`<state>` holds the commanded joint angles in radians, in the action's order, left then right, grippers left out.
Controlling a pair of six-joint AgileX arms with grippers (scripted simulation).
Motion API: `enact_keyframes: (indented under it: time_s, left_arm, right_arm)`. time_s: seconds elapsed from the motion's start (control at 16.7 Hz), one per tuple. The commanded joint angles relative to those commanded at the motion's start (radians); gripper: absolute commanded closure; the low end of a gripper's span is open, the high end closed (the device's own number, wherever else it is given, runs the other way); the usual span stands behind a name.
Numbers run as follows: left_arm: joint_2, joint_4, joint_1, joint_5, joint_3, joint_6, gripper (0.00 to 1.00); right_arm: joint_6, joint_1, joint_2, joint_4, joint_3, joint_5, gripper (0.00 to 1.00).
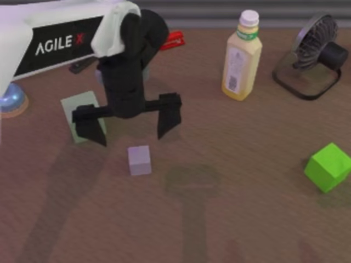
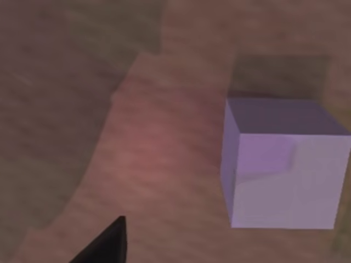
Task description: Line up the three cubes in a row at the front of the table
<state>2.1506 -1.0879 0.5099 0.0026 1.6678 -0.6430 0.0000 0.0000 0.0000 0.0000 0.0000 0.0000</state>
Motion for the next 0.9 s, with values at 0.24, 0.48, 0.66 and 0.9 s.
enact_keyframes:
  time_s: [0.24,0.48,0.66,0.9]
  left_arm:
    - [-0.001,0.005,-0.005,0.0,-0.005,0.002,0.0]
    - [0.049,0.115,-0.003,0.0,-0.066,0.004,0.0]
    - [0.104,0.242,-0.002,0.001,-0.129,0.004,0.0]
    - [0.134,0.294,-0.001,0.001,-0.16,0.003,0.0]
  right_arm:
    - [0.0,0.0,0.0,0.0,0.0,0.0,0.0]
    - [0.0,0.0,0.0,0.0,0.0,0.0,0.0]
    - [0.0,0.0,0.0,0.0,0.0,0.0,0.0]
    - [0.0,0.0,0.0,0.0,0.0,0.0,0.0]
